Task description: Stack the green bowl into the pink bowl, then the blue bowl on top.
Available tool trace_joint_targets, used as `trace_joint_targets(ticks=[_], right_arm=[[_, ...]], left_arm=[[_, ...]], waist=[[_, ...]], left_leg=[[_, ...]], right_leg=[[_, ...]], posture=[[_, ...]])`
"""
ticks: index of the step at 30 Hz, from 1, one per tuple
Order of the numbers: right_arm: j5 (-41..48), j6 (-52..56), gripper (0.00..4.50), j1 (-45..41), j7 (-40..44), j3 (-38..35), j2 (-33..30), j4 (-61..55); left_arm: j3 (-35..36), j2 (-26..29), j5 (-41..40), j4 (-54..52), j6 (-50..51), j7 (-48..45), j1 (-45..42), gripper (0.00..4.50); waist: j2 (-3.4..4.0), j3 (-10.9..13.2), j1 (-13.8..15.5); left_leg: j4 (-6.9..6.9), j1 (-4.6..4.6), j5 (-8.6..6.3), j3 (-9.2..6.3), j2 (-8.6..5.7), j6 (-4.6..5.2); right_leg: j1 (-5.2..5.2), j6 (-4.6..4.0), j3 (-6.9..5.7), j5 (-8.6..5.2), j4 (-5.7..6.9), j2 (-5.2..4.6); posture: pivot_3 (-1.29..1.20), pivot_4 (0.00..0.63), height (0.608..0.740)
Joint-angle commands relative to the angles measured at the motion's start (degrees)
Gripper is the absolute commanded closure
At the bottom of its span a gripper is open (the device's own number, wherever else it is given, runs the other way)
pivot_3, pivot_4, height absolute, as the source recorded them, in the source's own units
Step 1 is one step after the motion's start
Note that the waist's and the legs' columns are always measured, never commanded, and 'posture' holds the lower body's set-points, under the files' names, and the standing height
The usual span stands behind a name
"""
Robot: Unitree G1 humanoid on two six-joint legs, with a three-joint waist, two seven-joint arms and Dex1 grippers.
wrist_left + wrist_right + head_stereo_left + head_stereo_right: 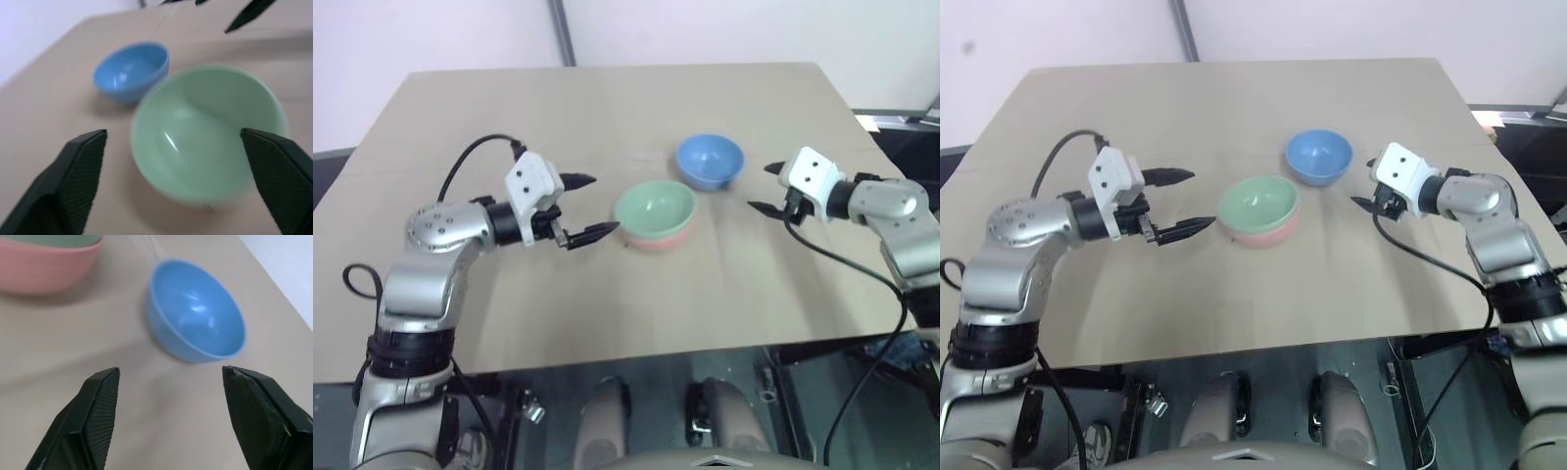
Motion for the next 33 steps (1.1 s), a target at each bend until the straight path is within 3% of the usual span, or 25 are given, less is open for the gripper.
trace_joint_targets(ticks=[1, 9, 13, 17, 18, 21, 26, 29, 33], right_arm=[[-4.74, -13.35, 0.81, -8.62, 3.83, 3.39, 3.8, 15.42], [-13.89, -27.59, 0.81, -22.63, 3.6, 8.78, 13.32, 43.38], [-17.55, -29.82, 1.96, -26.15, 1.22, 9.67, 15.28, 51.03], [-20.13, -31.98, 4.14, -27.75, -1.2, 9.79, 15.97, 54.1], [-20.67, -32.62, 4.47, -27.96, -1.8, 9.77, 15.93, 54.32], [-21.56, -34.64, 4.47, -28.51, -2.99, 9.22, 15.07, 53.31], [-12.45, -32.31, 4.47, -26.83, 7.0, 3.02, 13.93, 41.82], [-1.11, -18.17, 4.47, -19.99, 17.03, 0.3, 12.75, 17.73], [6.13, -1.06, 4.47, -11.74, 19.11, 0.38, 11.93, -8.15]], left_arm=[[7.95, -0.69, -5.01, -8.12, -0.04, 3.57, 5.63, 0.1], [17.23, 1.21, -14.38, -19.36, 8.17, 6.71, 20.39, 0.1], [19.03, 1.32, -16.43, -22.11, 9.55, 9.08, 23.52, 0.0], [19.63, 1.38, -17.2, -23.2, 9.37, 10.86, 25.04, 0.0], [19.59, 1.44, -17.16, -23.2, 9.13, 11.17, 25.27, 0.0], [19.16, 1.33, -16.85, -22.61, 8.37, 12.08, 25.25, 0.0], [18.15, 1.31, -15.64, -19.66, 6.53, 12.43, 24.62, 0.0], [16.66, 1.19, -14.77, -16.7, 4.96, 12.07, 23.67, 0.0], [14.29, 1.24, -13.33, -13.27, 2.6, 11.47, 22.07, 0.0]], waist=[[0.01, 0.01, 0.3], [0.04, 0.02, 0.21], [0.05, 0.02, 0.28], [0.06, 0.02, 0.16], [0.06, 0.02, 0.11], [0.08, 0.03, 0.08], [0.2, 0.1, 0.11], [0.22, 0.11, 0.22], [0.23, 0.09, 0.45]], left_leg=[[0.01, 0.02, 0.0, 0.01, 0.01, 0.0], [0.0, 0.0, -0.01, 0.1, 0.0, -0.02], [0.01, 0.0, -0.01, 0.1, -0.01, -0.02], [0.0, 0.02, -0.01, 0.1, -0.01, -0.02], [0.0, 0.02, -0.01, 0.1, 0.0, -0.02], [-0.02, 0.03, -0.01, 0.11, 0.0, -0.02], [-0.03, -0.01, -0.01, 0.14, 0.0, -0.02], [-0.07, -0.01, -0.01, 0.14, 0.01, -0.02], [-0.21, -0.01, -0.02, 0.11, 0.01, -0.03]], right_leg=[[0.0, -0.01, 0.01, 0.0, 0.0, 0.01], [-0.02, -0.23, 0.04, 0.14, 0.0, -0.05], [-0.02, -0.25, 0.03, 0.15, 0.04, -0.08], [-0.02, -0.26, 0.02, 0.15, 0.06, -0.08], [-0.02, -0.26, 0.02, 0.15, 0.06, -0.08], [-0.03, -0.26, 0.04, 0.15, 0.07, -0.07], [-0.08, -0.26, 0.07, 0.15, 0.07, -0.07], [-0.1, -0.26, 0.06, 0.15, 0.06, -0.06], [-0.11, -0.27, 0.02, 0.15, 0.01, -0.06]], posture=[[0.0, 0.15, 0.74], [0.0, 0.15, 0.74], [0.0, 0.15, 0.74], [0.0, 0.15, 0.74], [0.0, 0.15, 0.74], [0.0, 0.15, 0.74], [0.0, 0.15, 0.74], [0.0, 0.15, 0.74], [0.0, 0.15, 0.74]])
